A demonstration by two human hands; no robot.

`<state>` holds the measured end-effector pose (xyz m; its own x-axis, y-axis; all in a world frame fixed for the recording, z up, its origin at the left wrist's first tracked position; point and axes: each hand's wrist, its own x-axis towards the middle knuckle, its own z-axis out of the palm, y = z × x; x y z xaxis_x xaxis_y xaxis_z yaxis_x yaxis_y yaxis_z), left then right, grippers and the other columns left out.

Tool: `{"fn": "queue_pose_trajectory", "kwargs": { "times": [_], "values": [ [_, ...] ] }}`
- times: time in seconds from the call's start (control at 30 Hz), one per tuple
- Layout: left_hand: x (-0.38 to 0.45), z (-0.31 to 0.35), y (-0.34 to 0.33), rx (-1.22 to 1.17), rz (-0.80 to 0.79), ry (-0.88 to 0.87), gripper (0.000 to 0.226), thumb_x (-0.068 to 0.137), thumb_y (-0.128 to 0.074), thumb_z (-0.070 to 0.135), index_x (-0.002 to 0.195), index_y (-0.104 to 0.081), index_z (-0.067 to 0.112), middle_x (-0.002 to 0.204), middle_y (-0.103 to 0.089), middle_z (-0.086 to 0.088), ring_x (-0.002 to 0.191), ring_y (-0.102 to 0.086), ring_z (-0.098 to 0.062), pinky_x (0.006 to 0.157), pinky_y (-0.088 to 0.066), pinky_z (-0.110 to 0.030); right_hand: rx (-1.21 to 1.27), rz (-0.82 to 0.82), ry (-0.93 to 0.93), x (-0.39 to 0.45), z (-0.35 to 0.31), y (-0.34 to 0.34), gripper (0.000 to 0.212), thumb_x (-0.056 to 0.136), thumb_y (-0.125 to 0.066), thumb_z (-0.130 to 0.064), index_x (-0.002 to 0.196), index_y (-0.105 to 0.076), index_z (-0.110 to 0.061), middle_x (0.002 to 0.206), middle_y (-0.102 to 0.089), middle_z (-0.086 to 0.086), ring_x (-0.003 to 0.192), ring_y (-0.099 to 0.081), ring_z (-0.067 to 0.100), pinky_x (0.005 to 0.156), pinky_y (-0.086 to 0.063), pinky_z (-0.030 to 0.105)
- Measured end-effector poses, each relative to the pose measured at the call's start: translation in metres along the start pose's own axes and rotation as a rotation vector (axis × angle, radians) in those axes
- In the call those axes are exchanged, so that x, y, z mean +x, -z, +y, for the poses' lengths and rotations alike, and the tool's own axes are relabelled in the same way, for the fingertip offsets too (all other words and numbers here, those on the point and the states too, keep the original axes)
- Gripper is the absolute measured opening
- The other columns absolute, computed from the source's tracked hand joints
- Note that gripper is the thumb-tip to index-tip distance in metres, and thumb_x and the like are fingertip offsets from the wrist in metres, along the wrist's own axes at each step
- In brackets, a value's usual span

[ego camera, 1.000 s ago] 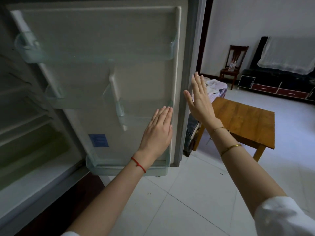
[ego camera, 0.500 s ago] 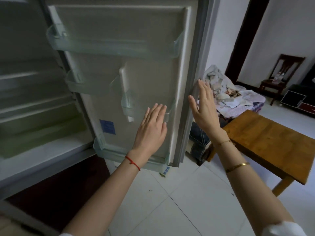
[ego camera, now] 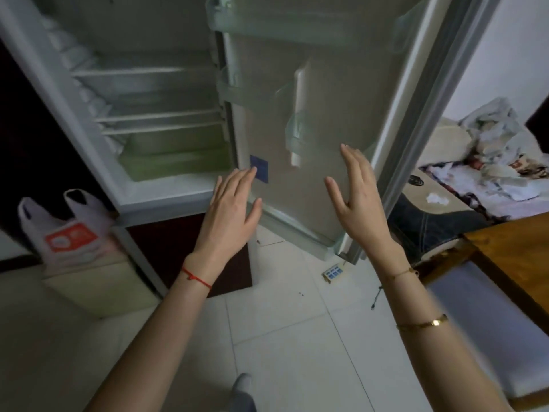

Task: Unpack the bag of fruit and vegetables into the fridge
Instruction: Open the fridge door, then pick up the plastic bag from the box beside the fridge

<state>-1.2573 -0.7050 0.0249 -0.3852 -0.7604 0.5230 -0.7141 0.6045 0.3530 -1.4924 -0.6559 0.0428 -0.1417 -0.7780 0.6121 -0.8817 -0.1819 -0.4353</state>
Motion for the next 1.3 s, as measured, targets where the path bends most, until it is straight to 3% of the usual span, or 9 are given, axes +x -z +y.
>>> {"fn": "queue_pose_trajectory", "kwargs": {
  "times": [0.4,0.57,0.73,0.93,1.13,1.3],
  "values": [
    [-0.125,-0.058,0.071,0.149,0.078,0.316,0.05,0.097,-0.05,0.023,0.144,-0.04,0.009,0.146,-0.045,-0.007,0.14,-0.034,-0.022,0.118,-0.024,-0.046,0.187,-0.286,0.15,-0.045,-0.068,-0.073,0.055,0.101,-0.048,-0.038,0.148,-0.037,-0.01,0.153,-0.039,0.005,0.146,-0.026,0.018,0.123,-0.021,0.034],
    [-0.177,-0.082,0.095,0.149,0.068,0.45,0.052,0.096,-0.043,0.03,0.144,-0.038,0.01,0.147,-0.042,-0.006,0.139,-0.034,-0.021,0.115,-0.027,-0.047,0.257,-0.407,0.208,-0.06,-0.1,-0.107,0.054,0.1,-0.051,-0.036,0.146,-0.04,-0.01,0.15,-0.042,0.006,0.144,-0.031,0.021,0.12,-0.026,0.041],
    [-0.217,-0.106,0.118,0.198,0.108,0.592,0.05,0.097,-0.05,0.022,0.143,-0.039,0.008,0.146,-0.044,-0.009,0.136,-0.035,-0.022,0.113,-0.029,-0.051,0.301,-0.51,0.246,-0.07,-0.142,-0.142,0.054,0.1,-0.05,-0.037,0.147,-0.039,-0.012,0.152,-0.04,0.004,0.146,-0.029,0.02,0.12,-0.026,0.041],
    [-0.243,-0.161,0.153,0.242,0.17,0.673,0.047,0.095,-0.053,0.019,0.14,-0.044,0.005,0.14,-0.049,-0.013,0.132,-0.042,-0.026,0.11,-0.032,-0.053,0.353,-0.606,0.271,-0.064,-0.2,-0.197,0.056,0.099,-0.05,-0.037,0.148,-0.038,-0.015,0.154,-0.038,0.001,0.148,-0.024,0.016,0.122,-0.023,0.037],
    [-0.259,-0.223,0.186,0.241,0.19,0.726,0.049,0.095,-0.052,0.017,0.142,-0.042,0.008,0.142,-0.047,-0.01,0.135,-0.038,-0.022,0.119,-0.019,-0.045,0.396,-0.639,0.31,-0.051,-0.264,-0.26,0.055,0.099,-0.051,-0.037,0.147,-0.039,-0.013,0.151,-0.041,0.003,0.146,-0.029,0.018,0.119,-0.028,0.041],
    [-0.264,-0.273,0.213,0.225,0.18,0.765,0.049,0.095,-0.048,0.023,0.142,-0.041,0.009,0.144,-0.045,-0.008,0.137,-0.036,-0.02,0.119,-0.02,-0.045,0.419,-0.668,0.305,-0.044,-0.309,-0.302,0.056,0.099,-0.049,-0.04,0.148,-0.038,-0.015,0.151,-0.041,0.002,0.145,-0.029,0.016,0.119,-0.029,0.042]
  ]
}}
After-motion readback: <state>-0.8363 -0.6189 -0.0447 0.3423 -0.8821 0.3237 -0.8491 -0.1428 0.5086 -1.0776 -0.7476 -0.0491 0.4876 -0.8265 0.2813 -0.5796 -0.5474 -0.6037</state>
